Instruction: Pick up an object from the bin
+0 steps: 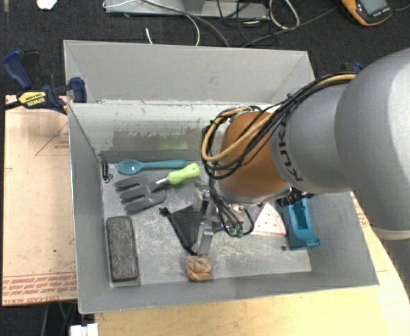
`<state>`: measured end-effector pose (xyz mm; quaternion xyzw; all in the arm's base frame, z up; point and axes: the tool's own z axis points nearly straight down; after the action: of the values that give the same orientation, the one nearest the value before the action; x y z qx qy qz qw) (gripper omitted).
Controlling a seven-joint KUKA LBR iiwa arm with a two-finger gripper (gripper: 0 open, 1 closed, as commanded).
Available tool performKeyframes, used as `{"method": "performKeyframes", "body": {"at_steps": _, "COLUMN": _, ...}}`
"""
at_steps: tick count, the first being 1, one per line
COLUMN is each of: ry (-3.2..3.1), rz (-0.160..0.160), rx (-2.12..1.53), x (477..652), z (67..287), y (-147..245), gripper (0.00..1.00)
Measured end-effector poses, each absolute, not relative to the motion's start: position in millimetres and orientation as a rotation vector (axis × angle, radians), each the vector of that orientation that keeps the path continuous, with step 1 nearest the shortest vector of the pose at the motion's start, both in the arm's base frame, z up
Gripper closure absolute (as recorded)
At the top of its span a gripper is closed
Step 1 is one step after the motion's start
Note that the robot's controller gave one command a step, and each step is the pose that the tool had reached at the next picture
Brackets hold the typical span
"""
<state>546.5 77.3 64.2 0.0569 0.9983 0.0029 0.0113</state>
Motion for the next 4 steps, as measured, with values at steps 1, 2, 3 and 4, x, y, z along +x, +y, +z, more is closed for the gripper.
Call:
{"method": "performKeyframes", "body": {"at_steps": 1, "ry": 3.119, "rz": 0.012, "rx": 0.188, "x": 549.7, "z": 67.4, "y": 75.5, "gripper": 0.00}}
{"method": "performKeyframes", "body": {"at_steps": 2, "ry": 3.115, "rz": 0.014, "rx": 0.185, "x": 549.2, "z": 67.8, "y": 77.4, "gripper": 1.00}}
{"method": "performKeyframes", "body": {"at_steps": 3, "ry": 3.115, "rz": 0.014, "rx": 0.185, "x": 549.2, "z": 67.9, "y": 77.4, "gripper": 1.00}}
{"method": "performKeyframes", "body": {"at_steps": 4, "ry": 3.117, "rz": 0.014, "rx": 0.186, "x": 548.1, "z": 93.1, "y": 77.4, "gripper": 1.00}}
